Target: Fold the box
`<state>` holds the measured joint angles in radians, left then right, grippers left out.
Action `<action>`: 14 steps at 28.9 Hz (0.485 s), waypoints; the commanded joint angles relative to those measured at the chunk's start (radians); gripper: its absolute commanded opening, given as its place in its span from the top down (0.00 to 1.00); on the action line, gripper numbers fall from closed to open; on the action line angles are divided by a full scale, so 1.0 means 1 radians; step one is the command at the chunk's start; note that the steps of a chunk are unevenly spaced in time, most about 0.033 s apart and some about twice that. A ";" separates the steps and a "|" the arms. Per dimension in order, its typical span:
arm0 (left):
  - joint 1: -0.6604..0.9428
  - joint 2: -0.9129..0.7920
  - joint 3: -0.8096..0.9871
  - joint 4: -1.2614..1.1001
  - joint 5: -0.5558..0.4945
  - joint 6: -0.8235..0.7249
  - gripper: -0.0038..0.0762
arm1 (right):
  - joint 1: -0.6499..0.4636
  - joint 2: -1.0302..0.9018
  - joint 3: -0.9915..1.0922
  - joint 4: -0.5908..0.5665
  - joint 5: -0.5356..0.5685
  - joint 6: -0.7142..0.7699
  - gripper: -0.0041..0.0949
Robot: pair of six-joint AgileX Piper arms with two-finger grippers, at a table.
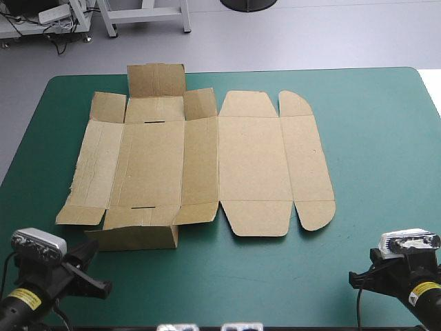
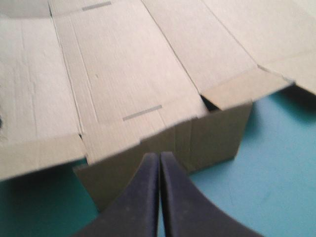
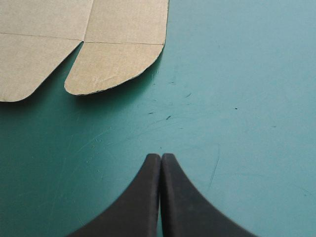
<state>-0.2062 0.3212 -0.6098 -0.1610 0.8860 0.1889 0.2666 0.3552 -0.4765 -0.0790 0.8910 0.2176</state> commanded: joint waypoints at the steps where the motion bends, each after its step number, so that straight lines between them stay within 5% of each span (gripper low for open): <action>1: -0.002 0.139 -0.161 0.075 -0.124 -0.013 0.96 | -0.008 0.010 -0.023 -0.009 -0.062 -0.008 0.97; 14: -0.002 0.600 -0.434 0.330 -0.331 -0.014 0.96 | -0.008 0.010 -0.023 -0.011 -0.062 -0.008 0.97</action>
<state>-0.2062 0.8478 -0.9908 0.1366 0.6835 0.1889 0.2666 0.3552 -0.4765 -0.0790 0.8900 0.2176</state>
